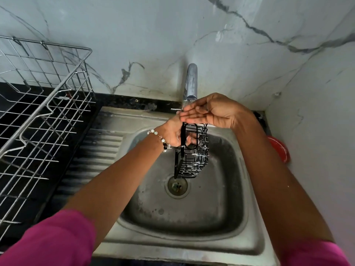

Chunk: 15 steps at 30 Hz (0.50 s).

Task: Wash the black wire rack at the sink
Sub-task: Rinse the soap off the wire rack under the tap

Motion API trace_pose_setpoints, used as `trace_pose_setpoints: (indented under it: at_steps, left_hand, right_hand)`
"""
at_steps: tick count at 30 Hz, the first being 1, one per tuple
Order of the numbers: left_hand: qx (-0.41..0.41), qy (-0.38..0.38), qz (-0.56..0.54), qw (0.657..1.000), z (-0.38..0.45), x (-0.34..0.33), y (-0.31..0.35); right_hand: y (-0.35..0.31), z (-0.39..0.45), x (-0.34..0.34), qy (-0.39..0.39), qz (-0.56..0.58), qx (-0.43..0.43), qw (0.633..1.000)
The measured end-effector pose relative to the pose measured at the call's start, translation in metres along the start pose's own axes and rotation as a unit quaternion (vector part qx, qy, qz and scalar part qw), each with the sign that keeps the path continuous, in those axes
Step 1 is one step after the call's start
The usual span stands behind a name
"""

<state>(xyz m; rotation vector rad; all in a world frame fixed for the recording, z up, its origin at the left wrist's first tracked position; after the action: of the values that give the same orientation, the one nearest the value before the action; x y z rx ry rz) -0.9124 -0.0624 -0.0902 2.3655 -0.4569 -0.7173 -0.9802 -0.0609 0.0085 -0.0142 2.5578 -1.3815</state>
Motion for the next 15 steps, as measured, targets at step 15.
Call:
trace_pose_setpoints:
  at_steps: [15]
  left_hand:
    - [0.006, 0.071, -0.195, 0.978, -0.01, 0.006, -0.01]
  right_hand:
    - [0.001, -0.003, -0.008, -0.025, -0.021, -0.006, 0.999]
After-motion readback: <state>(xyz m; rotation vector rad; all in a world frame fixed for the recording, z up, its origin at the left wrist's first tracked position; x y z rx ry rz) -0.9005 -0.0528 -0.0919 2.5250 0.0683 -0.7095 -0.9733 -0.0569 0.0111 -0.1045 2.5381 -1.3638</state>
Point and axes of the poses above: each hand's wrist, its own z-axis towards the middle knuckle, its own x-axis out of the back of the hand, y = z × x, the point moved 9 cm from there along z, towards the middle knuckle, and after that the axes turned 4 degrees about -x, right-handed, at the moved point
